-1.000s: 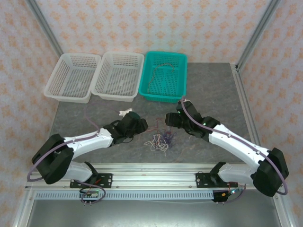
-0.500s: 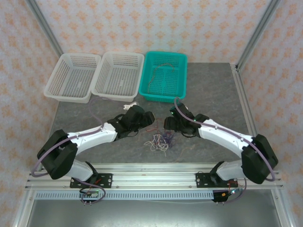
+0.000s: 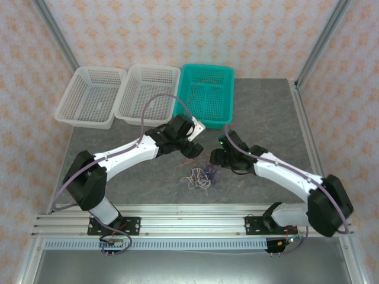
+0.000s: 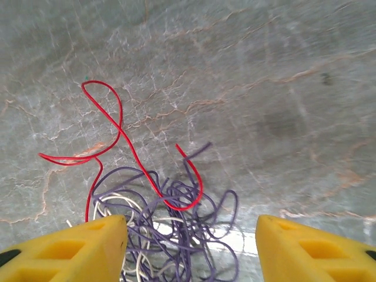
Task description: Untangle the cables
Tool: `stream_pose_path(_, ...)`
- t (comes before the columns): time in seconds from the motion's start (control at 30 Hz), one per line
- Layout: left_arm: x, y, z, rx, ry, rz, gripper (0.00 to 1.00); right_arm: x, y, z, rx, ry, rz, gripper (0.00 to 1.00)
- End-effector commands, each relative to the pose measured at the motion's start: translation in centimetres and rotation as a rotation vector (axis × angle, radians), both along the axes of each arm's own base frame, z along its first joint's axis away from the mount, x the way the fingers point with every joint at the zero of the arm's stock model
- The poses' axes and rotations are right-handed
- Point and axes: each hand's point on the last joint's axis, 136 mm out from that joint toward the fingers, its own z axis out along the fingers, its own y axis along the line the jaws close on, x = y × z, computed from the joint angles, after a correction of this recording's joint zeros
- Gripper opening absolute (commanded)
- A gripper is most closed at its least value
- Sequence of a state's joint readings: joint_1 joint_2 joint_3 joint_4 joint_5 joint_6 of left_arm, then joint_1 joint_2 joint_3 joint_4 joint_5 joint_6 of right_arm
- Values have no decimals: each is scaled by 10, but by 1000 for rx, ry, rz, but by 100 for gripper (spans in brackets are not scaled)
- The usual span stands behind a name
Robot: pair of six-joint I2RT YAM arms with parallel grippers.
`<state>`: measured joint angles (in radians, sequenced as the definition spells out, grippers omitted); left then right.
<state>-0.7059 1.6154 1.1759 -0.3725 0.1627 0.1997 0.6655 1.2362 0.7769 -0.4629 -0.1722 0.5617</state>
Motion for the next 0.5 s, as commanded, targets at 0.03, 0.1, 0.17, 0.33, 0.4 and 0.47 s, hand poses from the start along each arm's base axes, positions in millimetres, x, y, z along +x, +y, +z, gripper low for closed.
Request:
stream_pose_path(0.03, 1, -4, -16, 221, -107, -360, 78, 0, -20, 20, 17, -110, -67, 61)
stream_pose_path(0.1, 8, -15, -23, 265, -124, -430, 77, -2, -23, 27, 35, -143, -71, 62)
stream_pose_path(0.17, 9, -23, -34, 329, -132, -503, 77, -3, -24, 30, 39, -154, -69, 62)
stream_pose_path(0.33, 11, -28, -60, 420, -131, -604, 76, -6, -27, 30, 22, -146, -63, 62)
stream_pose_path(0.4, 12, -28, -68, 442, -130, -629, 75, -6, -28, 31, 19, -147, -63, 62)
stream_pose_path(0.47, 11, -31, -78, 446, -104, -646, 71, -7, -28, 30, 17, -146, -62, 62)
